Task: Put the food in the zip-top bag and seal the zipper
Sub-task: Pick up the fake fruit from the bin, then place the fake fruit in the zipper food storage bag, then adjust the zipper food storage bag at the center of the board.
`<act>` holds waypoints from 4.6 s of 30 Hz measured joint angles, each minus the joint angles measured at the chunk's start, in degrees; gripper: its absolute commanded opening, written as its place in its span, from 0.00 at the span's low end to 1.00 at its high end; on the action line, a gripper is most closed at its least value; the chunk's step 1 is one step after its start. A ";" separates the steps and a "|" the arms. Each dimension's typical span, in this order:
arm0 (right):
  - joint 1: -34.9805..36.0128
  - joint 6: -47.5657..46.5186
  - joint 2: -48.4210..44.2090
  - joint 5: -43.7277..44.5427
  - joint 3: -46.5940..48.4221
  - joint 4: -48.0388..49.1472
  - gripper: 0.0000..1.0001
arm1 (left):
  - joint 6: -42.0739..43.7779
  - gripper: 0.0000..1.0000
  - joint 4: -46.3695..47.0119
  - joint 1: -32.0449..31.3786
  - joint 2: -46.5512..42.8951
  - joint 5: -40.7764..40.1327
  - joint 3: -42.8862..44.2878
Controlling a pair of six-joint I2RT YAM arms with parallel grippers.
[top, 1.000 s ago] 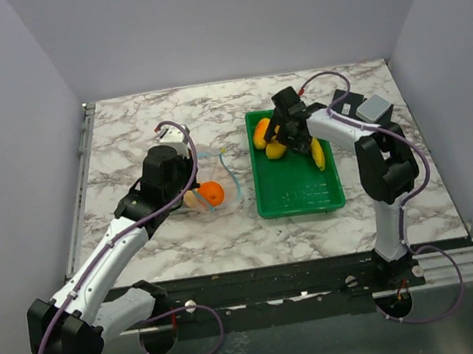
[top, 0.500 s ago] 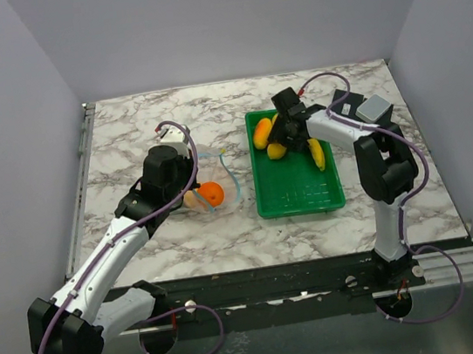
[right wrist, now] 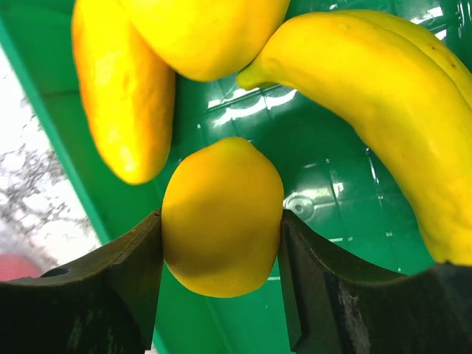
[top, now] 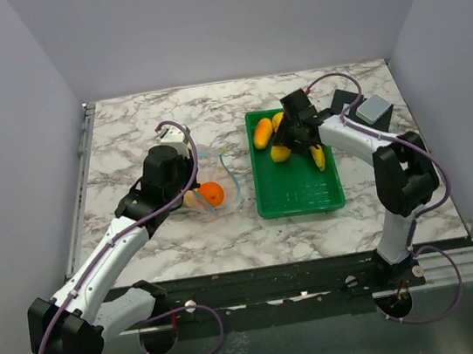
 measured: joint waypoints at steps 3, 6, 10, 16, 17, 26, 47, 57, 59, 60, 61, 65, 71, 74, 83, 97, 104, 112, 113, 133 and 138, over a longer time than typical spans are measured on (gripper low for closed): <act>0.00 -1.42 -3.72 -1.25 -1.75 0.63 0.17 | 0.00 0.00 0.00 0.00 0.00 0.00 0.00; 0.00 -3.06 -7.85 -2.62 -3.80 2.38 0.17 | 0.00 0.00 0.02 0.00 0.00 0.00 0.00; 0.00 -5.51 -13.79 -6.60 -7.06 5.64 0.17 | 0.00 0.00 0.02 0.00 0.00 0.00 0.00; 0.02 -9.70 -20.41 -14.36 -10.86 11.15 0.17 | 0.00 0.00 0.02 0.00 0.00 0.00 0.00; 0.07 -10.38 -21.16 -15.52 -11.23 11.76 0.17 | 0.00 0.00 0.02 0.00 0.00 0.00 0.00; 2.97 -14.88 -26.16 -24.76 -13.77 16.04 0.17 | 0.00 0.00 0.02 0.00 0.00 0.00 0.00; 19.89 -20.28 -23.12 -28.52 -10.45 18.14 0.17 | 0.00 0.00 0.02 0.00 0.00 0.00 0.00; 21.68 -19.82 -14.45 -25.42 -4.20 19.26 0.17 | -0.02 0.00 0.02 0.00 -0.24 0.00 0.00; 21.90 -19.80 -13.11 -24.81 -3.13 19.34 0.17 | 0.00 0.00 0.02 0.00 -0.46 0.02 0.00; 22.05 -19.76 -12.55 -24.50 -2.71 19.39 0.18 | 0.00 0.00 0.02 0.00 -0.57 0.00 0.00; 22.16 -19.71 -11.87 -24.17 -2.19 19.41 0.18 | 0.00 0.00 0.02 0.00 -0.66 0.00 0.00; 22.60 -19.54 -9.68 -22.27 -0.83 19.63 0.20 | -0.02 0.00 0.02 0.00 -0.79 0.00 0.00; 23.32 -17.97 -7.15 -17.22 0.70 19.61 0.22 | 0.00 0.00 0.02 0.00 -0.79 0.00 0.00; 23.34 -16.13 -5.81 -14.69 1.42 19.63 0.28 | 0.00 0.00 0.02 0.00 -0.79 0.00 0.00; 24.33 -11.69 -3.54 -8.46 3.37 19.58 0.71 | 0.02 0.00 0.02 0.00 -0.79 0.00 0.00; 24.39 -10.71 -3.54 -7.87 5.38 19.47 0.81 | 0.00 0.00 0.02 0.00 -0.79 -0.02 0.00; 24.39 -11.47 -6.91 -8.07 2.43 17.94 0.76 | 0.00 0.00 0.02 0.00 -0.79 -0.02 0.00; 24.39 -11.78 -14.71 -6.12 -3.91 16.20 0.68 | 0.00 0.00 0.02 0.00 -0.79 -0.02 0.00; 24.39 -11.72 -15.52 -5.90 -4.63 16.13 0.66 | 0.00 0.00 0.02 0.00 -0.79 -0.02 0.00; 24.39 -10.58 -13.66 -6.88 -8.22 16.13 0.48 | 0.00 0.00 0.02 0.00 -0.76 0.00 0.00; 24.39 -10.36 -9.97 -7.02 -5.20 16.13 0.41 | 0.00 0.00 0.02 0.00 -0.76 0.00 0.00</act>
